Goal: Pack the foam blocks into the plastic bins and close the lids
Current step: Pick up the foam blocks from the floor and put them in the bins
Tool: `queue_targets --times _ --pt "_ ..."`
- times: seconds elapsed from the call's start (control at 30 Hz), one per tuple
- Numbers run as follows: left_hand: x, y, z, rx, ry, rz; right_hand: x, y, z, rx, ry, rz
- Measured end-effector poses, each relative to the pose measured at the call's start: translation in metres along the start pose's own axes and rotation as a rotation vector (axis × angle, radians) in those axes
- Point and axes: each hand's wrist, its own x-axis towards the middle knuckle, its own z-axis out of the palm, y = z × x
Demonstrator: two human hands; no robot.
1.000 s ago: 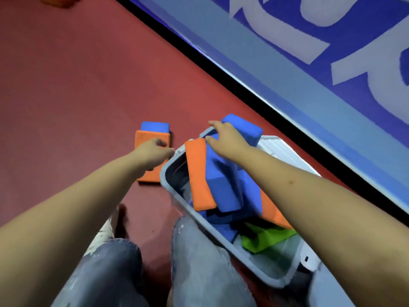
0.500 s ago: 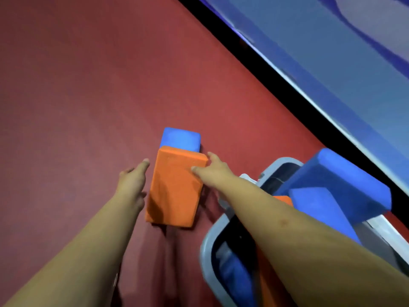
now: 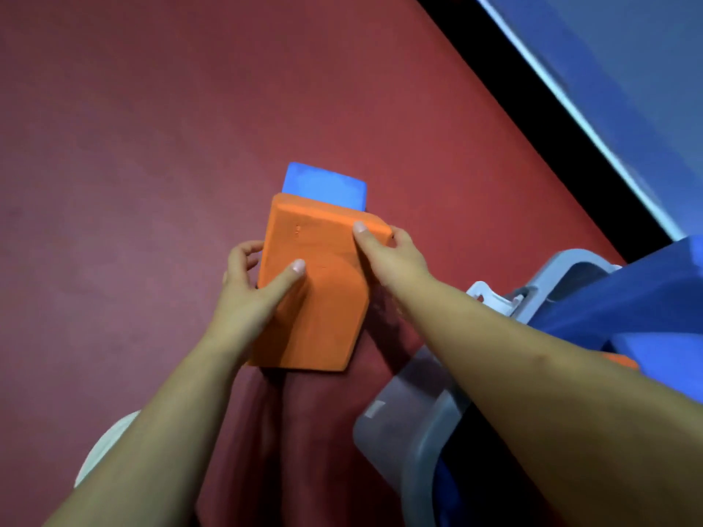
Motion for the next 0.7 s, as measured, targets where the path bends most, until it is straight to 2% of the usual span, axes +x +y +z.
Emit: queue_targets --times 0.1,0.2,0.27,0.3,0.37,0.43,0.5,0.6,0.7 --pt "0.002 0.011 -0.029 0.014 -0.008 0.151 -0.002 -0.011 0.006 -0.027 0.067 -0.059" --pt "0.005 0.029 -0.055 0.097 0.006 0.244 -0.002 -0.025 0.026 0.131 0.011 -0.014" --pt "0.006 0.038 -0.067 0.130 0.075 0.275 0.002 -0.032 0.040 0.250 -0.077 0.027" --pt "0.007 0.040 -0.072 0.130 0.132 0.290 0.006 -0.032 0.046 0.251 -0.062 0.010" --pt "0.009 0.045 -0.080 0.163 0.287 0.323 0.017 -0.027 0.049 0.088 0.063 -0.032" --pt "0.013 0.046 -0.085 0.220 0.422 0.381 0.026 -0.011 0.048 -0.118 0.166 0.054" --pt "0.017 0.044 -0.085 0.265 0.498 0.413 0.027 0.011 0.049 -0.168 0.128 0.183" --pt "0.018 0.033 -0.077 0.282 0.514 0.360 0.020 0.036 0.056 -0.057 0.005 0.304" --pt "0.017 0.023 -0.065 0.327 0.452 0.351 0.020 0.041 0.064 0.149 -0.047 0.387"
